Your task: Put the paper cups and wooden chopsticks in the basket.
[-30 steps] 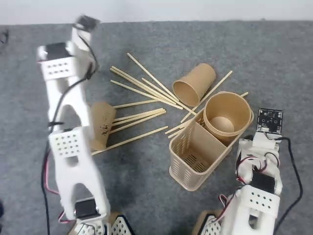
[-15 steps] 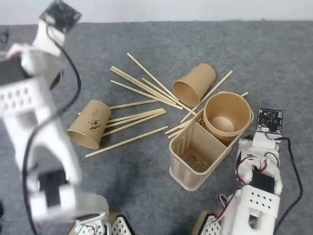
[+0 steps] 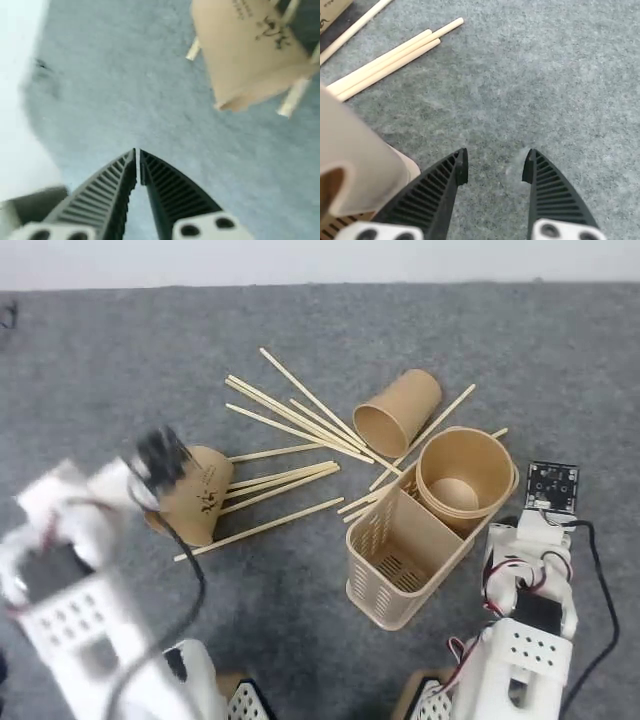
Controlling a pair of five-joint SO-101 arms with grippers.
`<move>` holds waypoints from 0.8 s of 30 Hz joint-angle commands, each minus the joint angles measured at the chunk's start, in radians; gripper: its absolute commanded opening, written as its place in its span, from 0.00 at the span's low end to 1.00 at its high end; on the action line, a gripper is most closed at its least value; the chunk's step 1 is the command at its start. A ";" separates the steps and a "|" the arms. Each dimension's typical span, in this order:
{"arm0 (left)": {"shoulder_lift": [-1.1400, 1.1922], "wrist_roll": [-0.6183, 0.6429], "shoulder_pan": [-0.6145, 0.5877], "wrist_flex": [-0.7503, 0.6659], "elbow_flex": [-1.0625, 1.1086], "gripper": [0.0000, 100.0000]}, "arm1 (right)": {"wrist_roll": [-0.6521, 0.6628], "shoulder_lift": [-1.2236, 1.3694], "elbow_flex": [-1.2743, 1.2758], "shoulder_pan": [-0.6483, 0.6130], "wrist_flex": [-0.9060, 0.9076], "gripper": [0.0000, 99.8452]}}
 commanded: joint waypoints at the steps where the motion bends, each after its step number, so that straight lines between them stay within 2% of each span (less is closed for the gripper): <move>1: -0.311 -0.026 0.005 -0.331 0.364 0.03 | 0.011 -0.016 -0.009 -0.008 -0.022 0.20; 3: -0.437 -0.049 0.034 -0.342 0.504 0.07 | 0.011 -0.016 -0.009 -0.008 -0.022 0.20; 6: -0.529 -0.057 0.091 -0.187 0.553 0.15 | 0.011 -0.016 -0.009 -0.008 -0.022 0.20; 9: -0.574 -0.069 0.117 -0.091 0.555 0.21 | 0.011 -0.016 -0.009 -0.008 -0.022 0.20; 13: -0.605 -0.204 0.115 -0.055 0.608 0.21 | 0.011 -0.016 -0.009 -0.008 -0.022 0.20; 19: -0.663 -0.275 0.121 0.006 0.636 0.21 | 0.011 -0.016 -0.009 -0.008 -0.022 0.20; 21: -0.678 -0.284 0.126 -0.006 0.661 0.21 | 0.011 -0.016 -0.009 -0.008 -0.022 0.20; 24: -0.692 -0.308 0.138 -0.158 0.771 0.21 | 0.011 -0.016 -0.009 -0.008 -0.022 0.20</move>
